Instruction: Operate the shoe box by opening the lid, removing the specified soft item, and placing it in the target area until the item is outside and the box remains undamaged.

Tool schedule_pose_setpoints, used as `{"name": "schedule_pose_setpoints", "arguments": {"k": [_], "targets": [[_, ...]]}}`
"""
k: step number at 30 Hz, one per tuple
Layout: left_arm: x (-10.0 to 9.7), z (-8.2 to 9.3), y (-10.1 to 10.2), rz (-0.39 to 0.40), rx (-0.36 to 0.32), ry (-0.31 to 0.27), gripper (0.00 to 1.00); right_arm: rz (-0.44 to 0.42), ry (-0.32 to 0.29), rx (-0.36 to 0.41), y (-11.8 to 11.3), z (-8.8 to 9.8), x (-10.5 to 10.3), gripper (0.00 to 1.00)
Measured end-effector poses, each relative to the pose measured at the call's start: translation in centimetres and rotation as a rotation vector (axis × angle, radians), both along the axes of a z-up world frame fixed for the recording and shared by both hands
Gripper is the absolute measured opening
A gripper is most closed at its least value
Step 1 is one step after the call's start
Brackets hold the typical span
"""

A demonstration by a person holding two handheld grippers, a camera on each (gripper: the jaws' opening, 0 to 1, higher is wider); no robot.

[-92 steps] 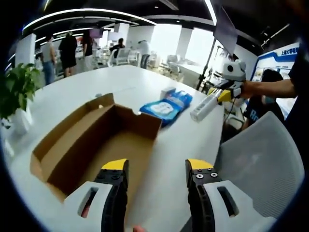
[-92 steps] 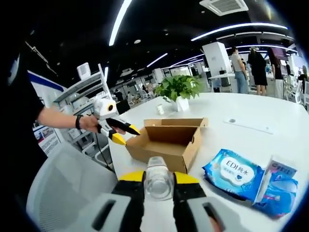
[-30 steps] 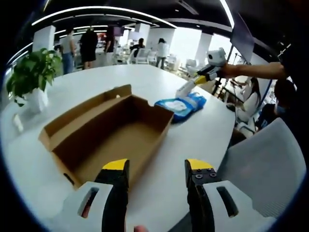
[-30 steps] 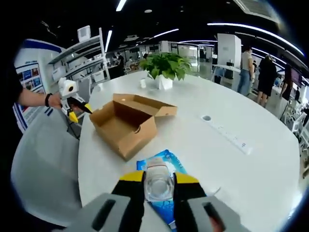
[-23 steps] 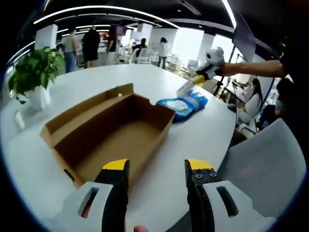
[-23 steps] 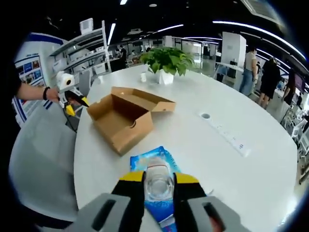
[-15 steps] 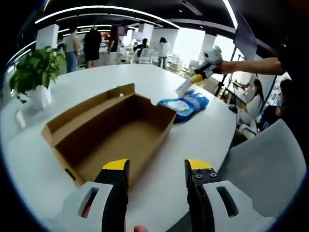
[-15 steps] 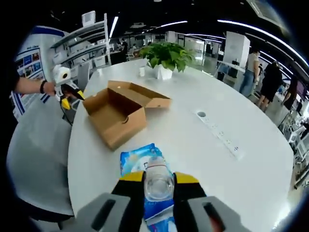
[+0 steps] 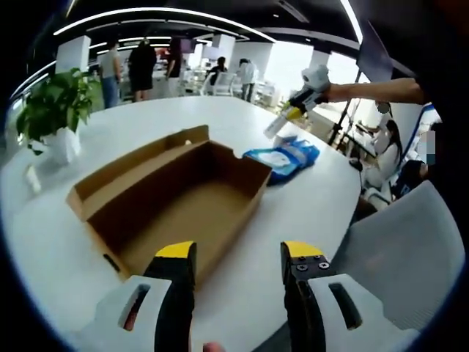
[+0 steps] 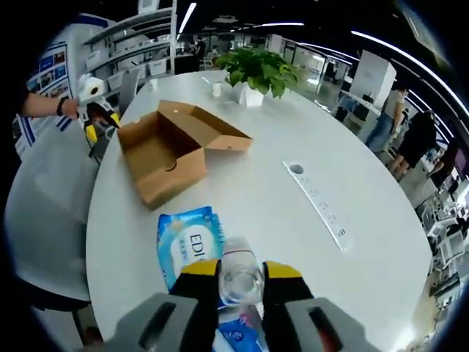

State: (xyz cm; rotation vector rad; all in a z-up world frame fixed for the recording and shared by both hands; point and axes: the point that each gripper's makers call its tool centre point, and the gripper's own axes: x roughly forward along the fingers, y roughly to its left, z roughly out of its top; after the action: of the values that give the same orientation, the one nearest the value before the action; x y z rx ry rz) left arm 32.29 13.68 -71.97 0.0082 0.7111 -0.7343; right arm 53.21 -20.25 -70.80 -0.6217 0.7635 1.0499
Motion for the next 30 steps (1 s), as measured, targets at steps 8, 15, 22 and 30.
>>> {"name": "schedule_pose_setpoints", "arguments": {"k": [8, 15, 22, 30], "targets": [[0.0, -0.1, 0.1, 0.005, 0.004, 0.004, 0.47, 0.031, 0.001, -0.088, -0.6, -1.0, 1.0, 0.17], [0.0, -0.3, 0.1, 0.008, 0.004, 0.009, 0.47, 0.073, 0.005, -0.152, -0.9, -2.1, 1.6, 0.17], [0.0, -0.5, 0.0, 0.010, 0.003, 0.015, 0.47, 0.095, 0.012, -0.191, -1.3, -3.1, 2.4, 0.17], [0.0, -0.6, 0.1, 0.013, 0.001, 0.016, 0.47, 0.112, 0.024, -0.224, -1.3, -3.9, 2.6, 0.17]]}}
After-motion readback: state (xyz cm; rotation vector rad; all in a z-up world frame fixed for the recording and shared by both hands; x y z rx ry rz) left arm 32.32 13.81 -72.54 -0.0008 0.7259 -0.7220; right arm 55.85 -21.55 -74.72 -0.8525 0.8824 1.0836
